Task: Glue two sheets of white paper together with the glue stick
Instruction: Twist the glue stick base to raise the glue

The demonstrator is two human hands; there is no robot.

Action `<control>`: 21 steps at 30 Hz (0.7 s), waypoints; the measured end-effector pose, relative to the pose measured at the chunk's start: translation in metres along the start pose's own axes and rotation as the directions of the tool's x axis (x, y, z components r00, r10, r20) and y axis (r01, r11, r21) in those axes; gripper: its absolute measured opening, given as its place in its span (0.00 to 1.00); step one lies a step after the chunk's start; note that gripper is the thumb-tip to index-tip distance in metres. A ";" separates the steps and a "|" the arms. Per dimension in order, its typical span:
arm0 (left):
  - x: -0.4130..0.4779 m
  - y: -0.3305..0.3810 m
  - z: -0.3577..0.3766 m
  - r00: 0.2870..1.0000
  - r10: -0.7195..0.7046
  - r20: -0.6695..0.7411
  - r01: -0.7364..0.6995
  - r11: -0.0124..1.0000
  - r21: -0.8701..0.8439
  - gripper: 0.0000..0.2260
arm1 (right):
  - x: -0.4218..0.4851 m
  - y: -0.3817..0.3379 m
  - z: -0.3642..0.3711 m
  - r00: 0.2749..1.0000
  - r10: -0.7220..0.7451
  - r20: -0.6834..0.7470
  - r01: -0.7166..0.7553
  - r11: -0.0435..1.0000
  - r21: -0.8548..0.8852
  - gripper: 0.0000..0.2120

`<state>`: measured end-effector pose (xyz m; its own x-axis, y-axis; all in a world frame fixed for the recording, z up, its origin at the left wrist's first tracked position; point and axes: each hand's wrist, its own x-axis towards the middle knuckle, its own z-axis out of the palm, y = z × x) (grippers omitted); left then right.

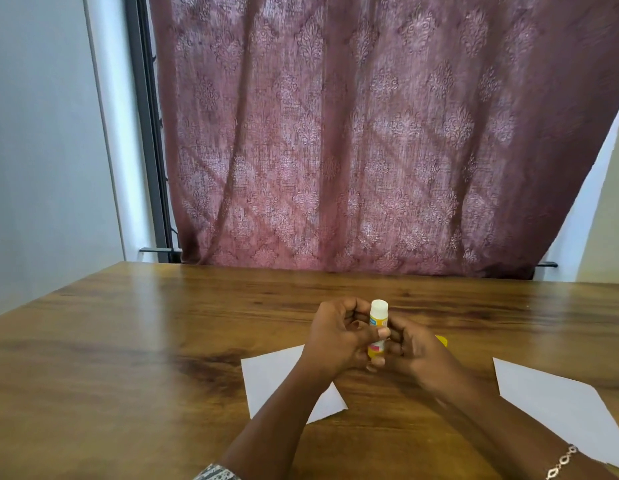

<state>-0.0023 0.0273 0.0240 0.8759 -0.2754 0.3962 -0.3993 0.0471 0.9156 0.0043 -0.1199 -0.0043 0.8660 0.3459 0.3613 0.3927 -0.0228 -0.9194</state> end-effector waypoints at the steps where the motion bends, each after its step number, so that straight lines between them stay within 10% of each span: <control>1: 0.000 0.000 0.000 1.000 0.002 -0.013 -0.002 1.000 0.006 0.08 | -0.001 0.000 0.002 1.000 -0.005 -0.003 0.005 0.999 -0.043 0.25; 15: 0.001 0.001 -0.003 1.000 -0.011 0.027 0.012 0.999 -0.047 0.08 | 0.000 -0.004 0.002 0.998 0.044 -0.043 -0.042 0.999 0.034 0.25; 21: -0.001 0.002 -0.002 0.998 -0.058 0.016 0.059 0.996 -0.065 0.09 | 0.000 -0.008 0.009 0.988 -0.045 -0.145 0.013 0.977 -0.213 0.30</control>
<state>-0.0031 0.0292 0.0257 0.8931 -0.2934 0.3410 -0.3282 0.0935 0.9400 -0.0018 -0.1114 0.0013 0.8831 0.2073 0.4209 0.4611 -0.2173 -0.8603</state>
